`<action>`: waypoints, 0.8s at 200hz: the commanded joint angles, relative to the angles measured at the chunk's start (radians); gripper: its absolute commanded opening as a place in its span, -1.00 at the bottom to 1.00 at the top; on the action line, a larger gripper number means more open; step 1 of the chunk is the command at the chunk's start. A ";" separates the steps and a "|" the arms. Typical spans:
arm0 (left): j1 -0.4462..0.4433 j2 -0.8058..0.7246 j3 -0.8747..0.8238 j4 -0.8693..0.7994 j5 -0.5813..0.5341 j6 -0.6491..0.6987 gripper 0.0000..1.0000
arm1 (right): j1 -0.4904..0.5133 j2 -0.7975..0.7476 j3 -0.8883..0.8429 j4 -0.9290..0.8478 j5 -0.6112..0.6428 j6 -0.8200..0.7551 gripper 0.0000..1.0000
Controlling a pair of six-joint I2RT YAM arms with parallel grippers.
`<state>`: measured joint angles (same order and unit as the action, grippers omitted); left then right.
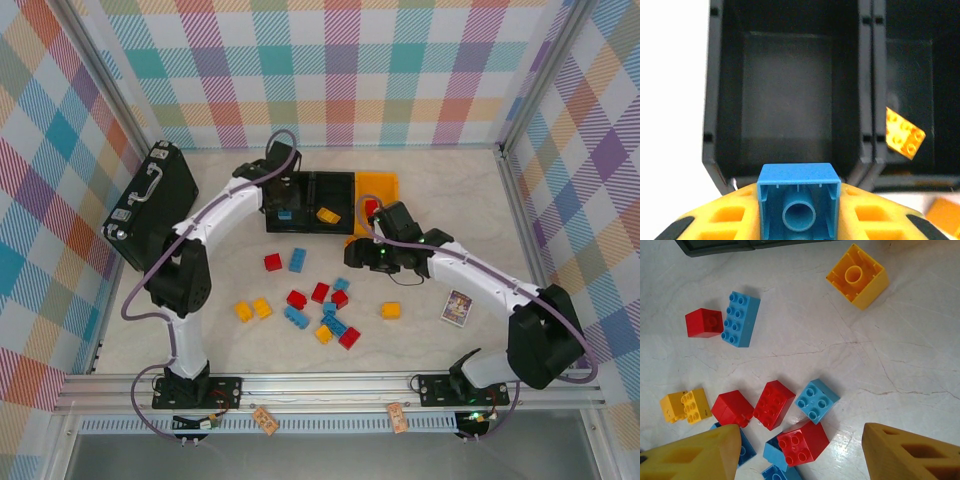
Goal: Sort the legos into containers by color
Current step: Place the lego in the container.
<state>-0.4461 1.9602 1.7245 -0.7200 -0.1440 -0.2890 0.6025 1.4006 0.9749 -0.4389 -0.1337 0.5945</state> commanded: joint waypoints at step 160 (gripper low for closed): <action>0.028 0.271 0.228 -0.044 -0.024 -0.015 -0.12 | 0.005 0.034 0.025 0.011 0.003 -0.009 0.31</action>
<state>-0.4156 2.2391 1.9297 -0.7349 -0.1516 -0.2993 0.6025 1.4242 0.9764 -0.4374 -0.1326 0.5941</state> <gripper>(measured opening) 0.429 0.653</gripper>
